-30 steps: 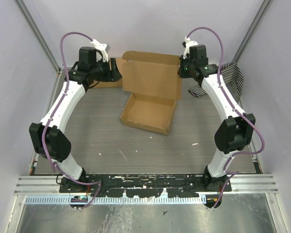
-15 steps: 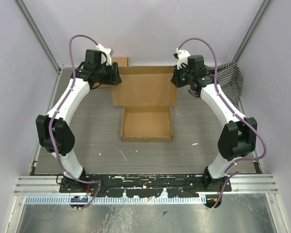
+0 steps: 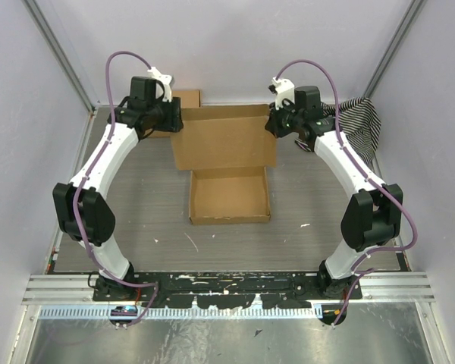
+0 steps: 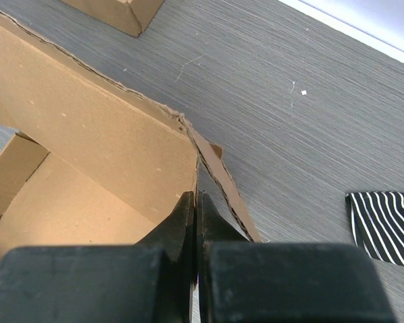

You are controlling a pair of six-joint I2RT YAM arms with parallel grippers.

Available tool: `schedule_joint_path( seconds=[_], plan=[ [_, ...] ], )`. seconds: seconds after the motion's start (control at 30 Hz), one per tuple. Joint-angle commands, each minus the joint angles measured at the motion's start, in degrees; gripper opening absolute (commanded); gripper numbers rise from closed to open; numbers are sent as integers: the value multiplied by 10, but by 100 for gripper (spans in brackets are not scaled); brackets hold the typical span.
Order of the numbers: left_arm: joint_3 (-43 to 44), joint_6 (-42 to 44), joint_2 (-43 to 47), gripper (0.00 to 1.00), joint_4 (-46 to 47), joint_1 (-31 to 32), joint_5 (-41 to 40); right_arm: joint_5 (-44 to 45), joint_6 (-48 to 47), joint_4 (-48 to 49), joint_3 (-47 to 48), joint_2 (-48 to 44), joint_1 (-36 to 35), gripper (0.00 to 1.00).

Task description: Fold the paper box

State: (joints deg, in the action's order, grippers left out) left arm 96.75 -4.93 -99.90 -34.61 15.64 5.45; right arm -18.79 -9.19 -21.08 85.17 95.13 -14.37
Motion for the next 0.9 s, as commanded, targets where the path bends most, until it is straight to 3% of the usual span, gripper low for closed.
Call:
schedule_joint_path(
  seconds=[0.0,0.17,0.3,0.4,0.47,0.57,0.6,0.87],
  plan=[
    [-7,3,13,60,27,1,64,-22,-13,10,12,-22,-2,1],
    [-1,-7,5,51,20,1,124,-20,-1,-4,22,-16,-2,1],
    [12,-2,2,38,-4,2,125,-20,10,-30,47,-1,-2,2],
    [14,2,3,35,-16,3,107,-23,13,-39,57,4,-2,3],
    [13,7,4,37,-20,4,98,-23,14,-39,58,3,-2,3],
    [7,11,8,63,-22,5,74,-19,15,-40,57,2,-2,3],
    [3,11,11,67,-22,4,60,-15,15,-39,58,2,-2,3],
    [-52,20,37,66,-10,4,22,0,28,-40,55,6,-2,3]
  ],
)
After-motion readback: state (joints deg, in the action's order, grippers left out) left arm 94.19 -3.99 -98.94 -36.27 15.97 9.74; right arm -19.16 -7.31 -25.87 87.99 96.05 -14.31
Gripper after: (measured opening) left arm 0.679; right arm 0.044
